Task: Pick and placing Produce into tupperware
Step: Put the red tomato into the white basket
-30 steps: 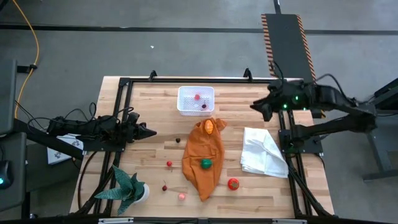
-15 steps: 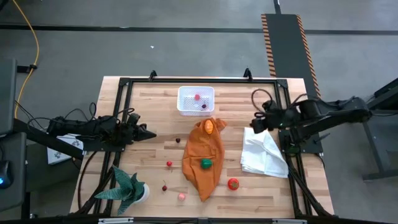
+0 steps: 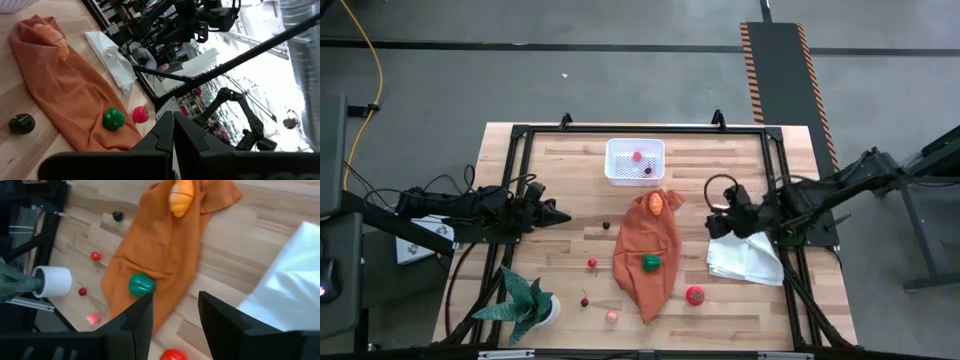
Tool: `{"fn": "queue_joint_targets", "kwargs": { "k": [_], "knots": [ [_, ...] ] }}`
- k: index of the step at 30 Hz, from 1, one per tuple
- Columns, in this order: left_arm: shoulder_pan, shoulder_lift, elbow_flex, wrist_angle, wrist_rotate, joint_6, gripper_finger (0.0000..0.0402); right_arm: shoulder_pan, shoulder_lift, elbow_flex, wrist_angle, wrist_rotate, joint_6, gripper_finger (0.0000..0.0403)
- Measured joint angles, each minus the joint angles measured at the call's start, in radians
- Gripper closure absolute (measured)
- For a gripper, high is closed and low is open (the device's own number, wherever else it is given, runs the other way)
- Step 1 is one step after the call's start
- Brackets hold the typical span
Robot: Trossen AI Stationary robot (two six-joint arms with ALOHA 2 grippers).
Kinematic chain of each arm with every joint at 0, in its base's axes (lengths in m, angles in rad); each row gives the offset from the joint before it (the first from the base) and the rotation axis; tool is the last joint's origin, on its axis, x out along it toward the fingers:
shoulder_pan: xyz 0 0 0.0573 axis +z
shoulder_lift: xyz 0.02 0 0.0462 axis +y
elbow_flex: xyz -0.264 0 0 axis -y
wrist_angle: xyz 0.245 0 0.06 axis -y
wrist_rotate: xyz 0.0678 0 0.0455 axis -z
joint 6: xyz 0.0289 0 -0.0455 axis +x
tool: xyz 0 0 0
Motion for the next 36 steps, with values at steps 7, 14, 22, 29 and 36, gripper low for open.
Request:
{"fn": "queue_joint_targets", "kwargs": {
  "k": [7, 14, 22, 29, 36],
  "knots": [
    [0.0, 0.0, 0.0, 0.005, 0.013, 0.02, 0.0401, 0.111, 0.137, 0.142, -0.046, 0.177, 0.022, 0.0259],
    [0.0, 0.0, 0.0, 0.005, 0.014, 0.046, 0.0401, 0.236, 0.307, 0.343, -0.269, 0.358, 0.11, 0.0259],
    [0.0, 0.0, 0.0, 0.005, 0.015, 0.074, 0.0401, 0.376, 0.444, 0.407, -0.373, 0.484, 0.38, 0.0259],
    [0.0, 0.0, 0.0, 0.005, 0.016, 0.087, 0.0401, 0.44, 0.553, 0.407, -0.341, 0.504, 0.549, 0.0259],
    [0.0, 0.0, 0.0, 0.005, 0.023, 0.088, 0.0401, 0.47, 0.597, 0.407, -0.256, 0.494, 0.562, 0.0259]
  ]
}}
